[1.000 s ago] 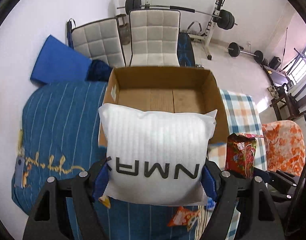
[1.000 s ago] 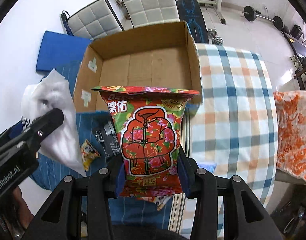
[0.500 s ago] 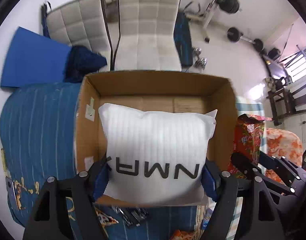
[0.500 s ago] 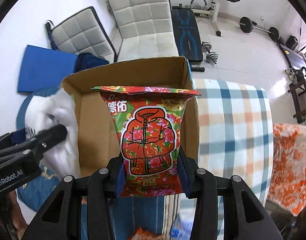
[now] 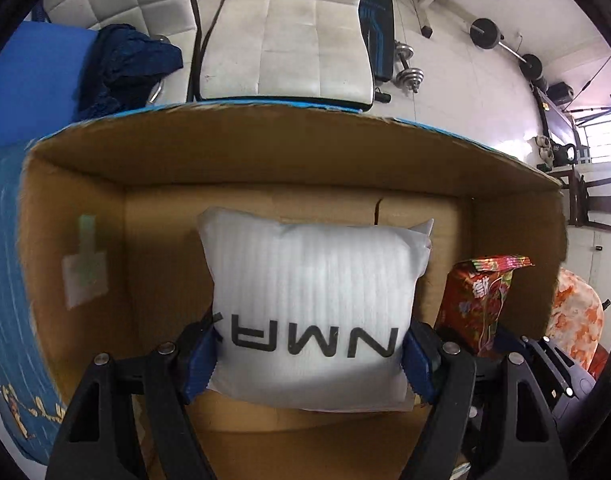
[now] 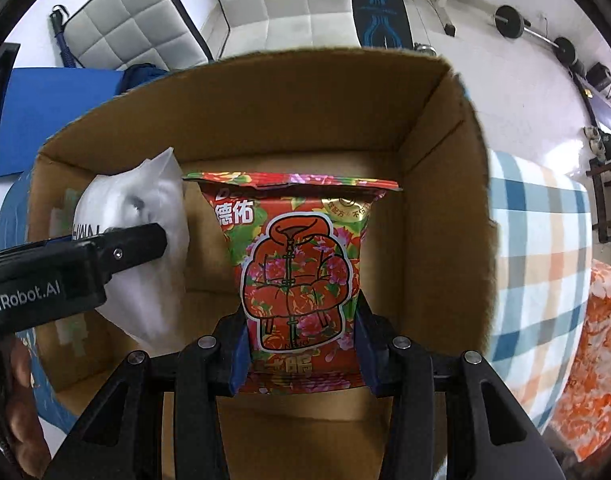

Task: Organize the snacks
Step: 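Carry both bags into the cardboard box and open both tools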

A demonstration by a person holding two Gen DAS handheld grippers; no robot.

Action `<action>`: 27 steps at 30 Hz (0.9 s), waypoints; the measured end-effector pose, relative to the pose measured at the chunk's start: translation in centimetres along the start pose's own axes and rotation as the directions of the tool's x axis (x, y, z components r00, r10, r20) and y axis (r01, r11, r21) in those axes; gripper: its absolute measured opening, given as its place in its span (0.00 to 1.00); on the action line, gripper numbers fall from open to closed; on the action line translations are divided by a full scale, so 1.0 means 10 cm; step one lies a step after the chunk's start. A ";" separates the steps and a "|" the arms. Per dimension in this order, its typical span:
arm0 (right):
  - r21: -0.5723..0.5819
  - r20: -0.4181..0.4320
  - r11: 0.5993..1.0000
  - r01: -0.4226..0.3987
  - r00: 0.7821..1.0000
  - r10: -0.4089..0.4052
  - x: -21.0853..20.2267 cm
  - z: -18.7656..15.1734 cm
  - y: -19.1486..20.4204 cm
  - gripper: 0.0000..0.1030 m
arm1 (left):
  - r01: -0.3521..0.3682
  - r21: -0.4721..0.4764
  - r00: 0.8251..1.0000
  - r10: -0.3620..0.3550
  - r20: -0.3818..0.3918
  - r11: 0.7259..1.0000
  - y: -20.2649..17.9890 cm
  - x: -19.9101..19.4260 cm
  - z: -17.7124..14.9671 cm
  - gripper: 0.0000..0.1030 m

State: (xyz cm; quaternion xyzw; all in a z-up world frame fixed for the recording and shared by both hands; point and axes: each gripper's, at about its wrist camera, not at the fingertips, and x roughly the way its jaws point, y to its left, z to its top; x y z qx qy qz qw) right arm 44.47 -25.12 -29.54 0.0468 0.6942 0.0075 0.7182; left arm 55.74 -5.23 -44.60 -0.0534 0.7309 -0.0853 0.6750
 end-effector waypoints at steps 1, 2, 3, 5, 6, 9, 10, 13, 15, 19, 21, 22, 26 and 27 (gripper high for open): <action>0.003 -0.006 1.000 0.000 1.000 0.000 0.04 0.02 -0.01 0.45 | 0.001 0.004 1.000 -0.001 -0.006 1.000 -0.01 0.03 0.02 0.74; 0.004 -0.012 1.000 0.003 1.000 -0.003 0.08 0.03 -0.02 0.45 | 0.002 0.010 1.000 -0.002 -0.014 1.000 -0.04 0.05 0.05 0.74; 0.008 -0.017 1.000 0.001 1.000 0.000 0.11 0.04 -0.02 0.45 | 0.003 0.017 1.000 -0.003 -0.023 1.000 -0.05 0.08 0.07 0.74; 0.015 -0.027 1.000 -0.005 1.000 0.006 0.19 0.11 -0.01 0.45 | 0.003 0.014 0.999 -0.002 -0.035 1.000 -0.05 0.14 0.10 0.74; 0.019 -0.031 1.000 -0.008 0.999 0.009 0.22 0.15 -0.03 0.45 | 0.011 0.000 0.999 -0.011 -0.041 1.000 -0.04 0.16 0.11 0.74; 0.025 -0.043 1.000 -0.003 0.999 0.004 0.28 0.19 -0.07 0.45 | 0.023 -0.017 0.998 -0.024 -0.054 1.000 -0.02 0.21 0.13 0.74; 0.025 -0.040 1.000 0.006 0.999 -0.005 0.31 0.22 -0.09 0.45 | 0.027 -0.018 0.998 -0.028 -0.061 0.999 -0.01 0.21 0.13 0.74; 0.023 -0.046 1.000 -0.006 0.999 0.007 0.36 0.25 -0.13 0.46 | 0.037 -0.027 0.996 -0.039 -0.084 0.999 0.01 0.26 0.15 0.74; 0.025 -0.048 1.000 -0.006 0.999 0.008 0.38 0.25 -0.16 0.46 | 0.039 -0.039 0.995 -0.042 -0.093 0.998 0.02 0.28 0.15 0.75; 0.028 -0.059 0.999 -0.019 0.998 0.021 0.42 0.25 -0.19 0.46 | 0.032 -0.044 0.994 -0.036 -0.100 0.999 0.01 0.27 0.11 0.75; 0.028 -0.057 0.999 -0.019 0.998 0.020 0.41 0.22 -0.21 0.47 | 0.022 -0.020 0.994 -0.024 -0.106 1.000 0.00 0.28 0.10 0.75; 0.026 -0.056 1.000 -0.015 0.998 0.016 0.41 0.21 -0.22 0.49 | 0.021 -0.008 0.994 -0.021 -0.105 1.000 0.00 0.28 0.10 0.75; 0.026 -0.069 0.999 -0.024 0.997 0.026 0.39 0.15 -0.26 0.55 | 0.028 0.002 0.996 -0.028 -0.090 1.000 0.01 0.24 0.07 0.80; 0.026 -0.070 0.999 -0.023 0.997 0.025 0.38 0.13 -0.26 0.55 | 0.034 0.001 0.996 -0.034 -0.085 0.999 0.02 0.23 0.06 0.82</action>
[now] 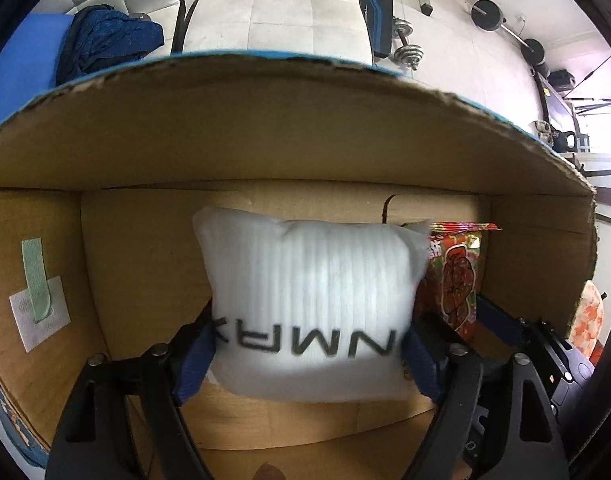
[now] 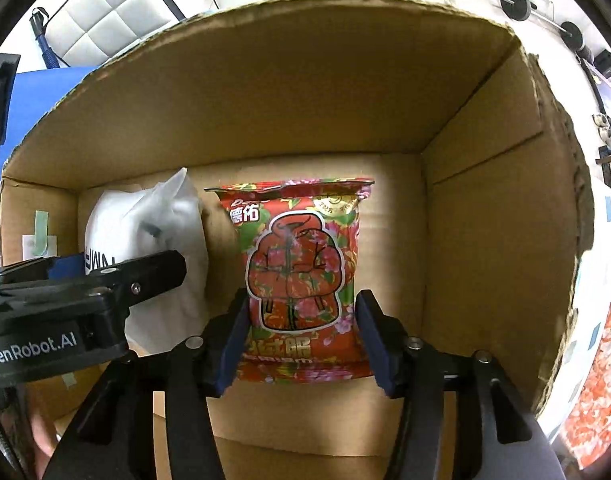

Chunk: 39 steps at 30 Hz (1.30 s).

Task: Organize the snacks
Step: 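Carry both bags into the cardboard box and open both tools, then lift both tools out of the box back toward the bed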

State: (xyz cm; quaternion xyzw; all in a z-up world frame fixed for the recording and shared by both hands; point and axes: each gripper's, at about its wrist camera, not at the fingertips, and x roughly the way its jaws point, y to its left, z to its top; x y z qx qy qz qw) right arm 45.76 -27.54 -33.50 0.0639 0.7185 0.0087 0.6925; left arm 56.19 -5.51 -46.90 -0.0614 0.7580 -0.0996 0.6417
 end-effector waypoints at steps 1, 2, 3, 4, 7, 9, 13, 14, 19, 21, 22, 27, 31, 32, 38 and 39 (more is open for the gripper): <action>0.001 0.002 1.000 0.000 1.000 0.000 -0.02 -0.02 0.00 0.57 | 0.009 -0.002 1.000 -0.009 0.008 1.000 0.00 -0.03 -0.01 0.83; 0.003 0.003 1.000 -0.007 1.000 0.007 -0.02 0.00 0.00 0.58 | 0.007 0.000 1.000 -0.007 0.014 1.000 -0.01 -0.06 -0.03 0.83; 0.006 0.004 1.000 -0.012 1.000 0.012 -0.05 -0.02 -0.01 0.58 | 0.002 0.004 1.000 -0.002 0.018 1.000 0.00 -0.08 -0.03 0.83; 0.007 0.004 1.000 -0.013 1.000 0.013 -0.08 -0.04 -0.01 0.59 | -0.005 0.009 1.000 0.005 0.027 1.000 -0.01 -0.12 -0.04 0.84; -0.002 0.003 1.000 -0.010 1.000 0.010 -0.16 -0.10 -0.02 0.60 | -0.030 0.016 0.997 0.029 0.068 0.999 -0.01 -0.27 -0.09 0.85; -0.010 0.004 1.000 0.000 1.000 0.000 -0.21 -0.10 0.04 0.61 | -0.045 0.020 0.995 0.043 0.094 0.999 0.00 -0.37 -0.14 0.85; -0.025 0.011 0.999 0.024 1.000 -0.024 -0.32 -0.22 0.09 0.67 | -0.092 0.037 0.983 0.085 0.163 0.995 0.03 -0.63 -0.31 0.85; -0.026 0.014 0.999 0.034 0.999 -0.034 -0.36 -0.28 0.10 0.67 | -0.098 0.040 0.980 0.090 0.176 0.994 0.05 -0.67 -0.36 0.85; -0.027 0.029 0.999 0.046 0.999 -0.045 -0.57 -0.47 0.10 0.70 | -0.149 0.053 0.958 0.131 0.256 0.987 -0.03 -0.88 -0.63 0.85; -0.025 0.035 0.999 0.046 0.998 -0.045 -0.64 -0.51 0.10 0.81 | -0.175 0.066 0.948 0.150 0.282 0.982 -0.08 -0.94 -0.70 0.85; -0.020 0.041 0.999 0.046 0.998 -0.045 -0.66 -0.53 0.08 0.86 | -0.194 0.074 0.940 0.164 0.299 0.978 -0.10 -0.98 -0.75 0.90; -0.002 0.064 1.000 0.031 0.997 -0.031 -0.75 -0.71 0.05 0.89 | -0.247 0.063 0.903 0.207 0.377 0.967 -0.16 -1.19 -0.94 0.99; -0.012 0.096 0.998 0.060 0.994 -0.059 -0.85 -0.81 0.14 0.98 | -0.243 0.045 0.883 0.201 0.424 0.969 -0.20 -1.38 -1.13 0.99; -0.017 0.110 0.998 0.064 0.992 -0.062 -0.89 -0.82 0.18 0.98 | -0.245 0.044 0.878 0.202 0.434 0.969 -0.20 -1.42 -1.18 0.99; -0.029 0.186 0.997 0.072 0.980 -0.065 -1.28 -1.02 0.21 0.98 | -0.276 0.035 0.828 0.219 0.516 0.961 -0.28 -1.71 -1.55 0.99; -0.034 0.200 0.997 0.075 0.978 -0.067 -1.35 -1.08 0.23 0.98 | -0.286 0.034 0.815 0.225 0.534 0.958 -0.29 -1.76 -1.62 0.99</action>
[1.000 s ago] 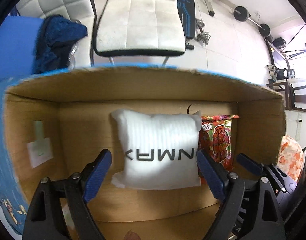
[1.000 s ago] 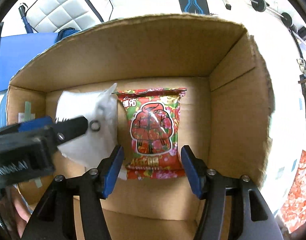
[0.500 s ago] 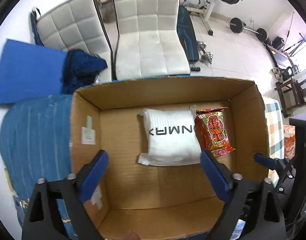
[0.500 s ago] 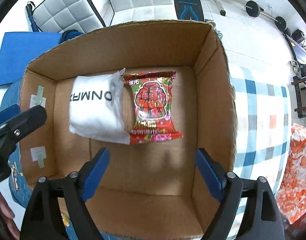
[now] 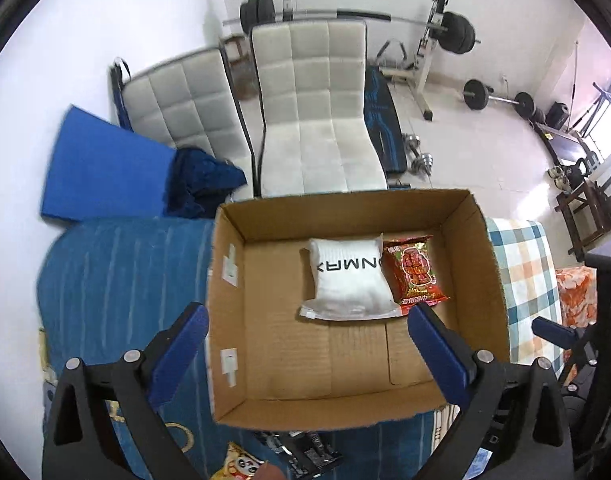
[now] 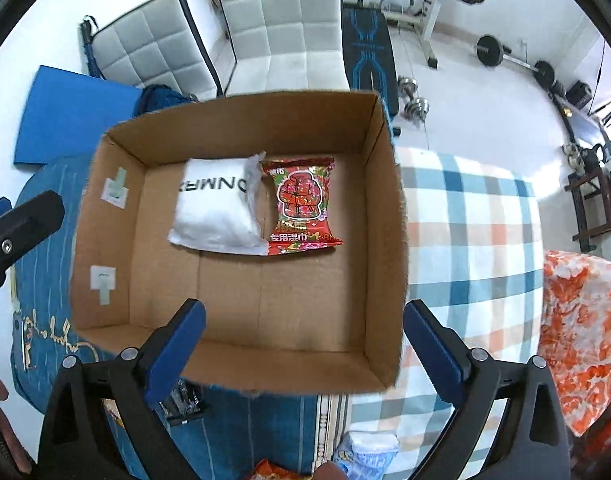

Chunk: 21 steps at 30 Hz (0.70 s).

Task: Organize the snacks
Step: 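Lift both tools out of the box back toward the bed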

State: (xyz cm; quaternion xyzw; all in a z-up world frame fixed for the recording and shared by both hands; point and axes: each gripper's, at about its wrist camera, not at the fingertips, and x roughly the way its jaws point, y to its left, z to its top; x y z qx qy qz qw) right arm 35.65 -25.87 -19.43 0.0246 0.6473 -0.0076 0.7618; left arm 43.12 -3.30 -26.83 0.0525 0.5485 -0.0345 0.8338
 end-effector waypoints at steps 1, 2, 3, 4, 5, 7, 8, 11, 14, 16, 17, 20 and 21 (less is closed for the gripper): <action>-0.005 0.011 1.000 0.001 1.000 -0.001 -0.07 -0.03 0.01 0.98 | -0.013 -0.002 1.000 0.013 0.020 1.000 0.00 -0.09 -0.04 0.99; -0.010 0.025 1.000 0.001 1.000 -0.001 -0.15 -0.07 0.04 0.98 | -0.011 -0.003 1.000 0.011 0.029 1.000 0.00 -0.16 -0.06 0.99; -0.013 0.037 1.000 -0.002 0.999 0.002 -0.24 -0.11 0.05 0.98 | -0.002 -0.006 0.999 0.003 0.039 1.000 0.02 -0.24 -0.10 0.99; -0.013 0.048 1.000 -0.006 0.999 0.006 -0.31 -0.15 0.05 0.98 | -0.006 -0.013 0.999 0.007 0.047 1.000 0.02 -0.31 -0.14 0.99; -0.014 0.064 1.000 -0.011 0.998 0.012 -0.40 -0.20 0.06 0.98 | -0.008 -0.018 0.999 0.009 0.050 1.000 0.03 -0.36 -0.16 0.99; -0.018 0.085 1.000 -0.023 0.996 0.024 -0.55 -0.28 0.08 0.98 | 0.001 -0.035 0.998 0.002 0.067 0.999 0.06 -0.51 -0.25 0.99; -0.018 0.097 1.000 -0.025 0.995 0.026 -0.63 -0.33 0.09 0.98 | 0.001 -0.038 0.997 0.002 0.073 0.999 0.07 -0.56 -0.27 0.99; -0.021 0.118 0.999 -0.032 0.992 0.034 -0.79 -0.45 0.11 0.98 | -0.018 -0.044 0.994 0.023 0.103 0.999 0.08 -0.74 -0.39 0.99; -0.018 0.133 0.999 -0.043 0.990 0.045 -0.91 -0.58 0.13 0.98 | -0.028 -0.052 0.992 0.034 0.125 0.998 0.10 -0.87 -0.52 0.99; -0.011 0.143 0.999 -0.048 0.988 0.049 -0.98 -0.67 0.12 0.98 | -0.021 -0.060 0.991 0.028 0.128 0.998 0.11 -0.94 -0.63 0.99; -0.009 0.147 0.998 -0.055 0.988 0.056 -1.00 -0.71 0.11 0.98 | -0.016 -0.066 0.992 0.024 0.126 0.998 0.11 -0.96 -0.67 0.99; 0.004 0.147 0.997 -0.082 0.986 0.080 -1.05 -0.85 0.07 0.98 | -0.010 -0.077 0.993 0.019 0.115 0.997 0.12 -1.00 -0.81 0.99; 0.009 0.145 0.996 -0.090 0.986 0.088 -1.06 -0.90 0.05 0.98 | -0.010 -0.080 0.995 0.018 0.098 0.997 0.12 -1.00 -0.90 0.99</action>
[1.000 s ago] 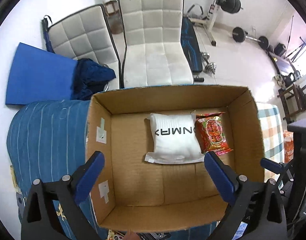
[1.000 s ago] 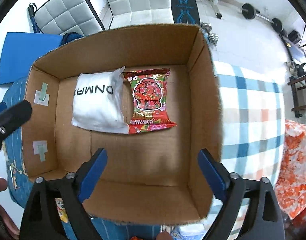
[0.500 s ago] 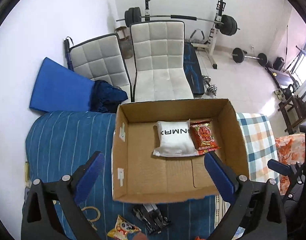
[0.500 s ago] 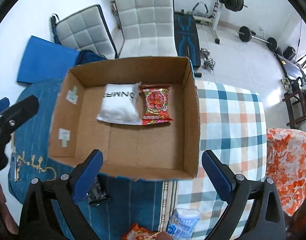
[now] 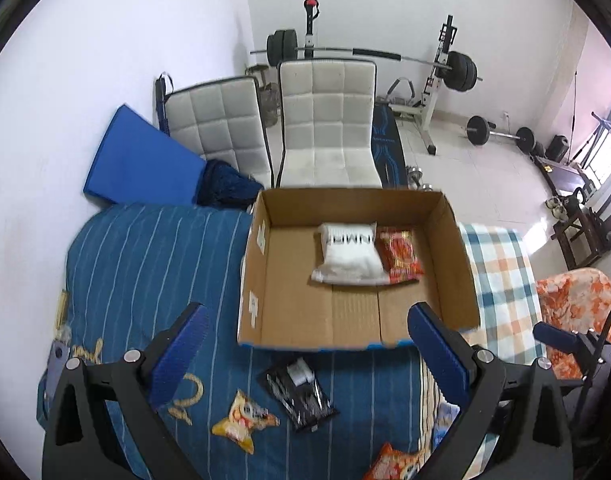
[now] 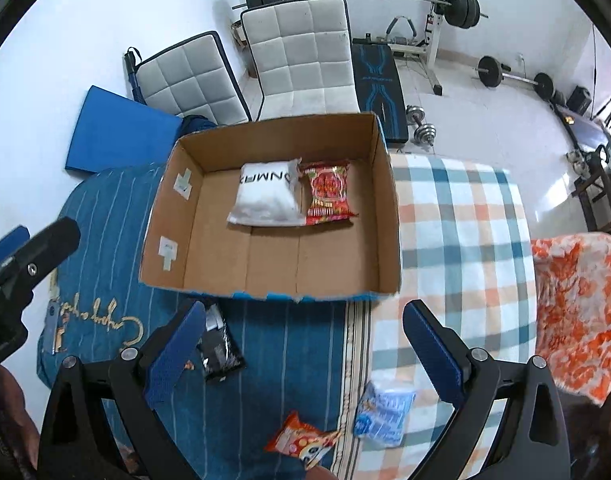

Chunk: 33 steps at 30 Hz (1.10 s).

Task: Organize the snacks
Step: 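Lift both tools out of the box back toward the bed, then grasp the orange puffed-snack bag with the left tool while the right tool grasps the milk pouch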

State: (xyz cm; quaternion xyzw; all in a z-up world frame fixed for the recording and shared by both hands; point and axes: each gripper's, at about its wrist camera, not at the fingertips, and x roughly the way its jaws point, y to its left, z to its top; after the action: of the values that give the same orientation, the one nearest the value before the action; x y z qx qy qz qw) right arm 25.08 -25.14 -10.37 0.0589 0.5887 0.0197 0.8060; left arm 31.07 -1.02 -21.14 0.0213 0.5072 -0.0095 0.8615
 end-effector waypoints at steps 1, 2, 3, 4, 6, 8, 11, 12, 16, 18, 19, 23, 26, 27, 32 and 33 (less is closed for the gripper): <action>0.005 -0.003 1.000 -0.002 1.000 0.002 -0.02 -0.05 -0.02 0.98 | 0.006 0.000 1.000 -0.006 -0.014 1.000 0.00 0.01 -0.07 0.99; 0.010 -0.011 1.000 -0.001 1.000 0.001 -0.03 -0.12 -0.05 0.98 | 0.013 0.004 0.999 -0.013 -0.038 1.000 -0.02 0.03 -0.17 0.99; 0.014 -0.018 1.000 0.000 1.000 0.000 -0.02 -0.18 -0.08 0.98 | 0.018 0.008 0.998 -0.017 -0.065 1.000 -0.04 0.06 -0.26 0.99; 0.021 -0.031 1.000 0.002 1.000 -0.001 -0.01 -0.25 -0.14 0.98 | 0.028 0.014 0.995 -0.027 -0.097 0.999 -0.07 0.10 -0.37 0.99; 0.039 -0.072 0.999 0.019 0.997 -0.017 0.05 -0.43 -0.28 0.98 | 0.041 0.028 0.988 -0.037 -0.147 0.999 -0.13 0.20 -0.55 0.99; 0.048 -0.123 0.998 0.045 0.992 -0.039 0.16 -0.62 -0.43 0.98 | 0.058 0.055 0.975 -0.045 -0.219 0.997 -0.25 0.36 -0.80 0.99; 0.076 -0.219 0.993 0.092 0.973 -0.073 0.40 -0.96 -0.72 0.98 | 0.094 0.075 0.935 -0.062 -0.350 0.993 -0.43 0.66 -1.18 0.99; 0.091 -0.252 0.991 0.101 0.965 -0.076 0.48 -1.07 -0.81 0.98 | 0.110 0.078 0.921 -0.072 -0.384 0.991 -0.50 0.74 -1.30 0.99; 0.154 -0.360 0.981 0.122 0.931 -0.060 0.76 -1.47 -1.17 0.98 | 0.163 0.121 0.853 -0.079 -0.517 0.979 -0.80 1.11 -1.75 0.99; 0.188 -0.391 0.974 0.125 0.919 -0.042 0.84 -1.66 -1.30 0.98 | 0.199 0.137 0.816 -0.087 -0.572 0.970 -0.94 1.26 -1.93 0.99; 0.201 -0.402 0.971 0.126 0.915 -0.035 0.87 -1.73 -1.36 0.98 | 0.210 0.151 0.799 -0.081 -0.596 0.966 -1.03 1.35 -2.02 0.99; 0.241 -0.428 0.960 0.142 0.903 -0.026 0.93 -1.99 -1.55 0.98 | 0.270 0.171 0.728 -0.085 -0.680 0.948 -1.29 1.67 -2.28 0.99; 0.252 -0.434 0.956 0.149 0.900 -0.026 1.00 -2.08 -1.60 0.98 | 0.284 0.191 0.705 -0.069 -0.706 0.940 -1.44 1.88 -2.40 0.94; 0.254 -0.436 0.956 0.150 0.900 -0.026 1.01 -2.09 -1.61 0.98 | 0.287 0.193 0.700 -0.068 -0.710 0.938 -1.46 1.92 -2.42 0.82; 0.276 -0.434 0.952 0.129 0.901 0.003 1.11 -2.10 -1.63 0.98 | 0.277 0.168 0.694 -0.077 -0.716 0.946 -1.47 1.99 -2.43 0.58; 0.278 -0.432 0.952 0.125 0.902 0.008 1.13 -2.09 -1.62 0.98 | 0.252 0.165 0.712 -0.067 -0.699 0.954 -1.43 1.98 -2.40 0.58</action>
State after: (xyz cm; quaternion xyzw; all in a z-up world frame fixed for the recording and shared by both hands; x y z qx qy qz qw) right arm 8.08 -38.62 -29.22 0.1563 0.7489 -0.0816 0.6388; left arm 19.13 -14.05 -50.45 0.0868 0.7838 -0.1393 0.5989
